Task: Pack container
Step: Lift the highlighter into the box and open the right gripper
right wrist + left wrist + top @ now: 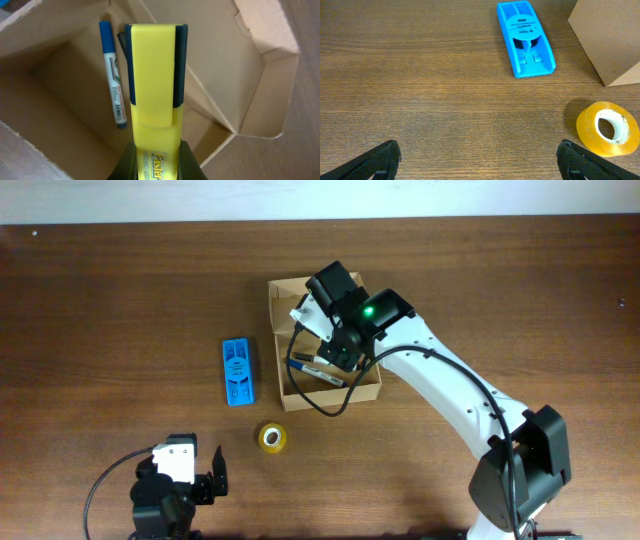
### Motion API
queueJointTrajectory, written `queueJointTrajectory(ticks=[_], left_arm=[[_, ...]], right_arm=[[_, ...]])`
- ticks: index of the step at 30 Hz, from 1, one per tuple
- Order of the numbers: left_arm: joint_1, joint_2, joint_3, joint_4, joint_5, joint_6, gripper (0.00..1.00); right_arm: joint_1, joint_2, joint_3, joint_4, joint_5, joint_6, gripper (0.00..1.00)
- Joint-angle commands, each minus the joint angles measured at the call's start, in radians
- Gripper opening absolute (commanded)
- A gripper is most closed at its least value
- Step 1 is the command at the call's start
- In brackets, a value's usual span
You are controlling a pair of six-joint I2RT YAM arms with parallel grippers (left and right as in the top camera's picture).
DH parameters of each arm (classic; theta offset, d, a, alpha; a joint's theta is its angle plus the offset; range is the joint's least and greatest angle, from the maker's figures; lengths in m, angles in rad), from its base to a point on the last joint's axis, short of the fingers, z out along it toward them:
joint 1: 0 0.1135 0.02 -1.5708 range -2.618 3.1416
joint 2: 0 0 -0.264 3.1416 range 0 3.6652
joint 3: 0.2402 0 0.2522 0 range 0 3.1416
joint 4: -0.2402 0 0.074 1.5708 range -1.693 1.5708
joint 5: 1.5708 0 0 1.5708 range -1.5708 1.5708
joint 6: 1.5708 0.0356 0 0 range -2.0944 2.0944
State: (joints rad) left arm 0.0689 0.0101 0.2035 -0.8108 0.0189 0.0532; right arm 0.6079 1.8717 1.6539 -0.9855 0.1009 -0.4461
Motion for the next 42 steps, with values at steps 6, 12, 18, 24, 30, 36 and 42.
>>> queueJointTrajectory(ticks=[6, 12, 18, 24, 30, 36, 42], left_arm=[[0.003, -0.005, -0.006, -0.002, 0.001, 0.016, 1.0], [0.003, -0.005, -0.006, -0.002, 0.001, 0.016, 1.0], [0.003, -0.005, -0.006, -0.002, 0.001, 0.016, 1.0], [0.003, -0.005, -0.006, -0.002, 0.001, 0.016, 1.0], [0.003, -0.005, -0.006, -0.002, 0.001, 0.016, 1.0], [0.003, -0.005, -0.006, -0.002, 0.001, 0.016, 1.0], [0.003, -0.005, -0.006, -0.002, 0.001, 0.016, 1.0]], right_arm=[[-0.005, 0.106, 0.02, -0.002, -0.041, -0.029, 0.12], [-0.005, 0.163, 0.02, 0.007, -0.071, -0.055, 0.12], [-0.004, 0.185, 0.02, 0.008, -0.072, -0.055, 0.28], [-0.004, 0.185, 0.02, 0.015, -0.083, -0.055, 0.87], [-0.002, 0.169, 0.02, 0.016, -0.083, -0.048, 0.99], [0.019, 0.034, 0.025, 0.002, -0.093, 0.009, 0.99], [0.012, -0.209, 0.025, -0.034, -0.095, 0.083, 0.99]])
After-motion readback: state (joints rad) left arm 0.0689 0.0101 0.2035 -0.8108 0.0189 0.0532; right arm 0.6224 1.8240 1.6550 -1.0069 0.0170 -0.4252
